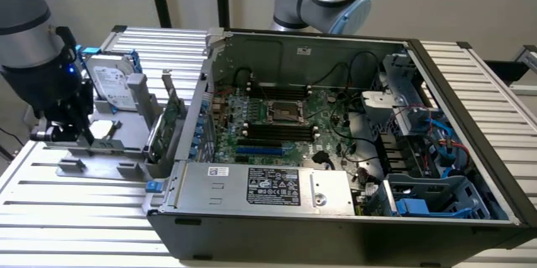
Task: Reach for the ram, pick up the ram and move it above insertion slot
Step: 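Pick up the ram and move it above insertion slot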
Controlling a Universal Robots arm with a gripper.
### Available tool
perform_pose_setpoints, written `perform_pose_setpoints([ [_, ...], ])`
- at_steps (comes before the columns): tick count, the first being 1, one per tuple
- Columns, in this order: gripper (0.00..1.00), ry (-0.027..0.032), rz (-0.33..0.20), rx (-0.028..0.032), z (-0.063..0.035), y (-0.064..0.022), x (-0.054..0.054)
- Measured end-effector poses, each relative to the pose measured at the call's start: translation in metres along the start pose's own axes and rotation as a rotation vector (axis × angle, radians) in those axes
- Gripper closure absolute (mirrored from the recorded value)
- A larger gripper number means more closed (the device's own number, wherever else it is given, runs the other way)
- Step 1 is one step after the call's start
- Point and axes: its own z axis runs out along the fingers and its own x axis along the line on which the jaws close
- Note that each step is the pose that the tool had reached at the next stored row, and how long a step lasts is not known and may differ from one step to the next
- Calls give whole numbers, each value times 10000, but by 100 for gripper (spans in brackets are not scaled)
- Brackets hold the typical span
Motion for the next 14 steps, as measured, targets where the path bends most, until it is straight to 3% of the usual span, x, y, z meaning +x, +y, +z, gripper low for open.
perform_pose_setpoints([
  [5,87,1,0,-31,-233,-86,1],
  [14,87,-2,-10,-106,-662,-440,4],
])
